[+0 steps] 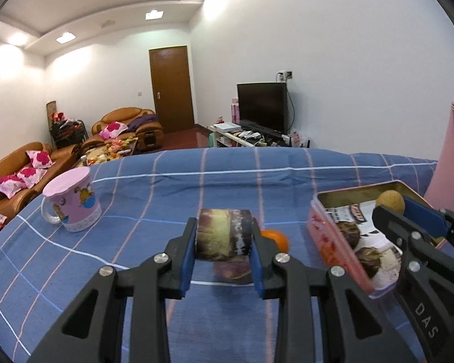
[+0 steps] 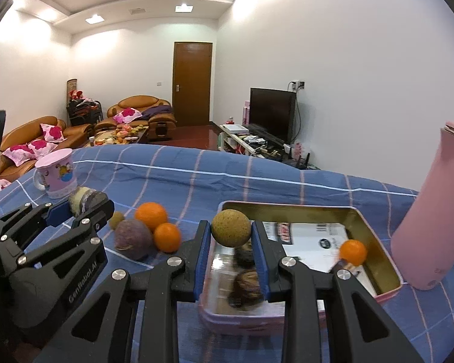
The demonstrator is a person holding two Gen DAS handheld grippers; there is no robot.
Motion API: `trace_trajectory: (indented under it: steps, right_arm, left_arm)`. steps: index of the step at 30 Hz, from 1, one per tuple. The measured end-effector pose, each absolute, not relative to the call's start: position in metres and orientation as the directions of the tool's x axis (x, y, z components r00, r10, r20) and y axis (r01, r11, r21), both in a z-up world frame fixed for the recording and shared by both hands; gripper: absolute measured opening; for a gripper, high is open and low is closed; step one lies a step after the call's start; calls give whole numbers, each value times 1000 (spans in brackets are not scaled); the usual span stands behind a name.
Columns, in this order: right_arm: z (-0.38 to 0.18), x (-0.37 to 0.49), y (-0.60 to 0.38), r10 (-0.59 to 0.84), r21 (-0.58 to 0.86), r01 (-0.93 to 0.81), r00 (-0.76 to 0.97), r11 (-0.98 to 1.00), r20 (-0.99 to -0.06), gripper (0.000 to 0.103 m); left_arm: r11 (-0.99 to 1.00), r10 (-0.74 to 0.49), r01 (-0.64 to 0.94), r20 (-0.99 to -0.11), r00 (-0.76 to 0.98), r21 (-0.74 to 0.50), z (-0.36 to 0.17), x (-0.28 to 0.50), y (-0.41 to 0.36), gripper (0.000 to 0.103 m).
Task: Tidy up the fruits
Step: 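Carry the cylinder with the left tool while the right tool carries the brown fruit over the tin, then lower the cylinder into the tin with the left tool while the right tool releases the brown fruit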
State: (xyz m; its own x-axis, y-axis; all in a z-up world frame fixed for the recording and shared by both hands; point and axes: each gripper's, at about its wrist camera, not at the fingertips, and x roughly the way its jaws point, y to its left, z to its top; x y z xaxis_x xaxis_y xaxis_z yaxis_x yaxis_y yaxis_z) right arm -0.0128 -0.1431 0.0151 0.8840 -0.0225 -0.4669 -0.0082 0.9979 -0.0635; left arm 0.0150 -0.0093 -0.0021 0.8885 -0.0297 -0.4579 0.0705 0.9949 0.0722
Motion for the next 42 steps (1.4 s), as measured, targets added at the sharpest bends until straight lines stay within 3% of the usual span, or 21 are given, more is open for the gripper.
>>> trace_trajectory:
  steps: [31, 42]
  right_arm:
    - [25, -15, -265, -181, -35, 185, 880, 982, -439, 30]
    - [22, -2, -281, -219, -30, 230, 866, 973, -450, 30]
  left_arm:
    - [974, -151, 212, -468, 871, 79, -1, 19, -121, 33]
    - [961, -217, 273, -518, 828, 33, -5, 39, -146, 33]
